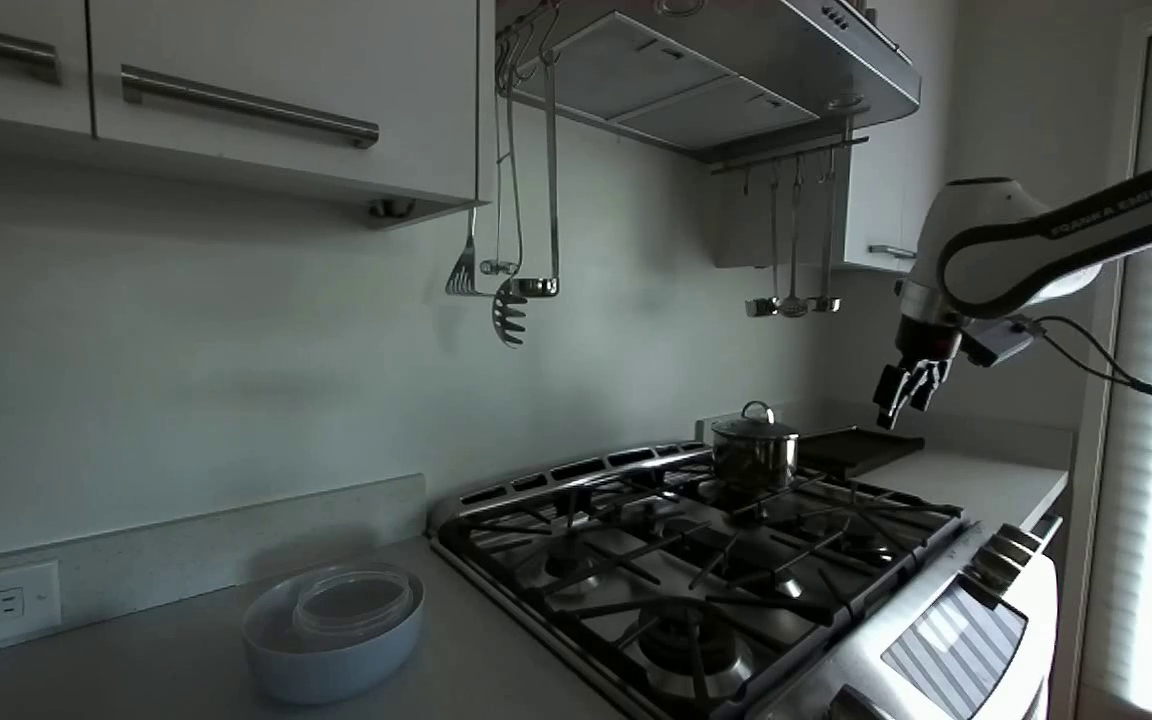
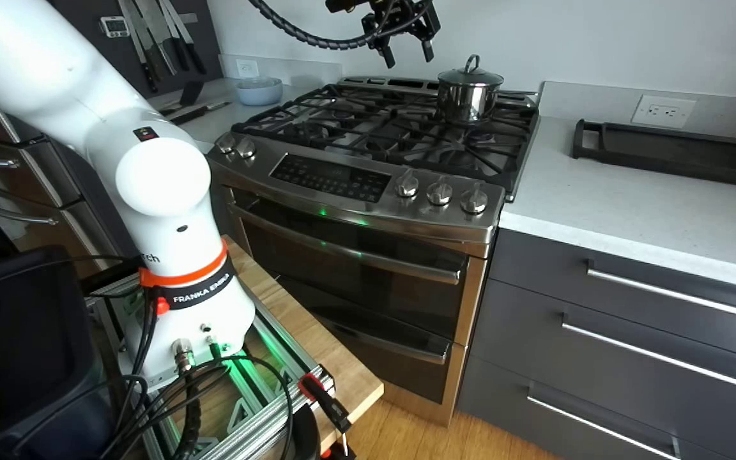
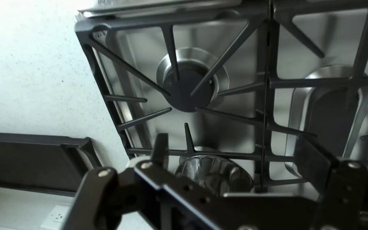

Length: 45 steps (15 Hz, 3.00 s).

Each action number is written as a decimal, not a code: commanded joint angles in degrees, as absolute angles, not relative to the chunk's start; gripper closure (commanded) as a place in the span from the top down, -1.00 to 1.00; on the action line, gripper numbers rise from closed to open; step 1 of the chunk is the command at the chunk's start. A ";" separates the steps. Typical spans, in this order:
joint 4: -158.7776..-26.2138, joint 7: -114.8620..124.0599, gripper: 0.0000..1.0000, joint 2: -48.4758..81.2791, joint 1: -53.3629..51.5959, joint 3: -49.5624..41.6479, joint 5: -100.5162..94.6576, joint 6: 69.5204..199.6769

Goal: Remove the lid from the silver pot, put it on the stove and then move the pot to the bottom right side of the stove

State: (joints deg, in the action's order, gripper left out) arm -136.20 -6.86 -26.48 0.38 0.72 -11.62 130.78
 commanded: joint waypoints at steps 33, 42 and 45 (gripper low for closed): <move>-93.90 -9.12 -0.04 18.43 0.37 1.34 -4.39 145.14; -94.39 -9.23 -0.98 17.85 0.86 1.57 -1.12 144.38; -94.51 -9.26 -0.94 17.59 1.06 1.51 -0.97 143.81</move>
